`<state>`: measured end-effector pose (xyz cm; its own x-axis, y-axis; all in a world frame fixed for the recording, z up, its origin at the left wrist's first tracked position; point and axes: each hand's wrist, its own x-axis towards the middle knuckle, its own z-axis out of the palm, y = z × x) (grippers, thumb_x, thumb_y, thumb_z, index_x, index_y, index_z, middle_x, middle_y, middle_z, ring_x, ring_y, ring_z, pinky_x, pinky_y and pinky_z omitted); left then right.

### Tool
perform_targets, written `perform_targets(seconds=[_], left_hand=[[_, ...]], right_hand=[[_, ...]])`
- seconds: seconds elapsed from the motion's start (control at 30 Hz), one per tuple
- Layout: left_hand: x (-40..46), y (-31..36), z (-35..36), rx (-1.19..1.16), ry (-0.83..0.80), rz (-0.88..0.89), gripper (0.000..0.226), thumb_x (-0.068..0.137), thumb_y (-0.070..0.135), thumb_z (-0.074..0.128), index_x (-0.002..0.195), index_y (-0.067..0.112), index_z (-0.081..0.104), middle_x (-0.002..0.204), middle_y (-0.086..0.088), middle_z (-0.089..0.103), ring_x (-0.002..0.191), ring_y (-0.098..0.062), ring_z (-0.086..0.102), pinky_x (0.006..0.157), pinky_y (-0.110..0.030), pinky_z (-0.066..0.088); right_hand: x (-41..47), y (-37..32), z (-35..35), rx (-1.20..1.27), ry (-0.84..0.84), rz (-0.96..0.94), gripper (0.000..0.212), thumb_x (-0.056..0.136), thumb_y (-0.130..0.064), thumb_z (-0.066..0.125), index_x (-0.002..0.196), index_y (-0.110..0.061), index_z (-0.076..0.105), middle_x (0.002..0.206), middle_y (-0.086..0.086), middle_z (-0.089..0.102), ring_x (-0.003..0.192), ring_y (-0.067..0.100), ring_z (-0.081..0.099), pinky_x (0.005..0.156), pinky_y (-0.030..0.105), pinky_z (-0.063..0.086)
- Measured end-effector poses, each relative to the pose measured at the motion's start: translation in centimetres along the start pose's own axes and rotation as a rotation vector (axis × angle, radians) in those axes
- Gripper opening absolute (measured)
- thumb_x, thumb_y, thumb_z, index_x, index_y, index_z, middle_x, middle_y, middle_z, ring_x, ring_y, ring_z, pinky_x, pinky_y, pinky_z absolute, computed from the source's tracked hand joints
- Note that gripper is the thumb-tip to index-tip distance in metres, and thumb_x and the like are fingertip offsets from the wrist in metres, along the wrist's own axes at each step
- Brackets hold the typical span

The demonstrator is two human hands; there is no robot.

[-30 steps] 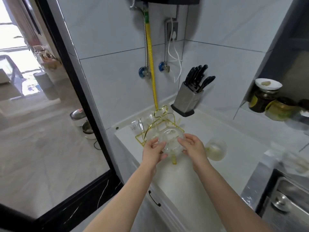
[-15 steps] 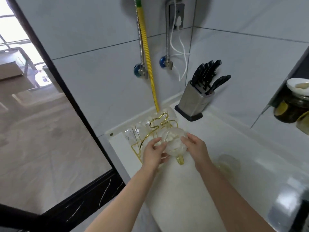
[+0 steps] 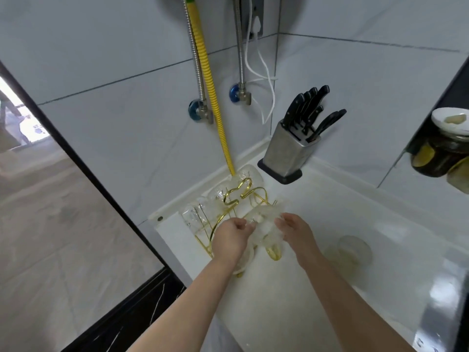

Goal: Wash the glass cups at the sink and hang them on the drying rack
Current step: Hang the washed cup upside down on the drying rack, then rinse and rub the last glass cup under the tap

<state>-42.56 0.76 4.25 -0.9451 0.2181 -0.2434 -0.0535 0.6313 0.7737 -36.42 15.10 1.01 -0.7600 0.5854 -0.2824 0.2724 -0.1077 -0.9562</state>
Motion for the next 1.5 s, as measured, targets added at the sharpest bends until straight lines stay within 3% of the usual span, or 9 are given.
perform_targets(seconds=[0.2, 0.3, 0.47, 0.8, 1.03, 1.17, 1.3, 1.4, 1.5], left_hand=[[-0.2, 0.0, 0.3, 0.251, -0.013, 0.061, 0.021, 0.091, 0.045, 0.057, 0.074, 0.031, 0.057, 0.085, 0.008, 0.059, 0.081, -0.013, 0.055, 0.075, -0.031, 0.046], [-0.1, 0.0, 0.5, 0.33, 0.003, 0.09, 0.022, 0.091, 0.041, 0.057, 0.099, 0.025, 0.07, 0.099, 0.007, 0.069, 0.096, -0.015, 0.062, 0.075, -0.028, 0.045], [0.1, 0.0, 0.5, 0.338, 0.019, 0.103, 0.029, 0.093, 0.037, 0.056, 0.118, 0.026, 0.065, 0.111, 0.01, 0.068, 0.105, -0.013, 0.061, 0.072, -0.023, 0.039], [-1.3, -0.7, 0.8, 0.097, -0.035, 0.242, 0.02, 0.092, 0.032, 0.06, 0.11, 0.026, 0.068, 0.094, 0.017, 0.063, 0.086, -0.003, 0.056, 0.063, -0.013, 0.037], [-3.2, 1.0, 5.0, -0.024, -0.251, 0.303, 0.015, 0.09, 0.028, 0.063, 0.102, 0.022, 0.071, 0.084, 0.008, 0.066, 0.077, -0.017, 0.066, 0.078, -0.035, 0.055], [-4.9, 2.5, 8.6, -0.081, -0.39, 0.288, 0.017, 0.09, 0.023, 0.064, 0.105, 0.017, 0.069, 0.08, 0.005, 0.063, 0.076, -0.019, 0.065, 0.079, -0.039, 0.055], [-5.8, 3.1, 12.0, -0.086, -0.493, 0.235, 0.03, 0.09, 0.021, 0.065, 0.119, 0.013, 0.063, 0.087, 0.005, 0.06, 0.087, -0.017, 0.061, 0.089, -0.038, 0.053], [-6.2, 3.3, 13.9, -0.005, -0.514, 0.225, 0.046, 0.089, 0.022, 0.066, 0.133, 0.015, 0.053, 0.112, 0.0, 0.059, 0.102, -0.015, 0.057, 0.091, -0.025, 0.044], [-6.3, 3.5, 15.6, 0.03, -0.531, 0.226, 0.055, 0.091, 0.021, 0.064, 0.141, 0.014, 0.044, 0.134, -0.003, 0.053, 0.123, -0.019, 0.052, 0.102, -0.026, 0.038]], right_hand=[[0.4, 1.2, 0.0, 0.028, 0.04, 0.045, 0.031, 0.091, -0.015, 0.063, 0.121, -0.007, 0.059, 0.114, 0.008, 0.064, 0.101, 0.021, 0.062, 0.086, 0.034, 0.05], [0.4, 1.8, 0.0, 0.06, 0.043, 0.078, 0.034, 0.09, -0.015, 0.064, 0.123, -0.008, 0.059, 0.117, 0.008, 0.064, 0.106, 0.023, 0.062, 0.088, 0.036, 0.052], [0.2, 2.0, 0.2, 0.093, 0.028, 0.113, 0.026, 0.091, -0.008, 0.061, 0.117, -0.012, 0.059, 0.111, 0.007, 0.062, 0.096, 0.02, 0.059, 0.073, 0.028, 0.047], [-1.9, 2.0, -1.1, 0.095, 0.063, 0.075, 0.016, 0.087, -0.005, 0.064, 0.098, -0.017, 0.063, 0.098, 0.005, 0.064, 0.091, 0.017, 0.06, 0.08, 0.031, 0.049], [-4.8, 1.8, -6.3, 0.082, 0.169, -0.032, 0.018, 0.088, -0.004, 0.064, 0.102, -0.016, 0.064, 0.095, 0.0, 0.066, 0.086, 0.014, 0.06, 0.078, 0.028, 0.05], [-6.2, 2.5, -10.9, -0.049, 0.275, -0.088, 0.023, 0.087, -0.006, 0.066, 0.109, -0.012, 0.066, 0.103, 0.001, 0.066, 0.095, 0.015, 0.063, 0.092, 0.031, 0.049], [-7.2, 4.0, -15.1, -0.098, 0.379, -0.077, 0.03, 0.085, -0.006, 0.067, 0.114, -0.012, 0.063, 0.105, 0.002, 0.066, 0.099, 0.017, 0.062, 0.088, 0.024, 0.043], [-7.0, 5.7, -17.1, -0.156, 0.388, -0.023, 0.041, 0.085, -0.006, 0.068, 0.124, -0.009, 0.057, 0.114, 0.002, 0.061, 0.112, 0.023, 0.059, 0.09, 0.025, 0.04], [-6.1, 7.2, -18.1, -0.228, 0.313, 0.035, 0.059, 0.084, -0.012, 0.071, 0.137, -0.011, 0.044, 0.136, 0.004, 0.051, 0.125, 0.022, 0.05, 0.099, 0.029, 0.039]])
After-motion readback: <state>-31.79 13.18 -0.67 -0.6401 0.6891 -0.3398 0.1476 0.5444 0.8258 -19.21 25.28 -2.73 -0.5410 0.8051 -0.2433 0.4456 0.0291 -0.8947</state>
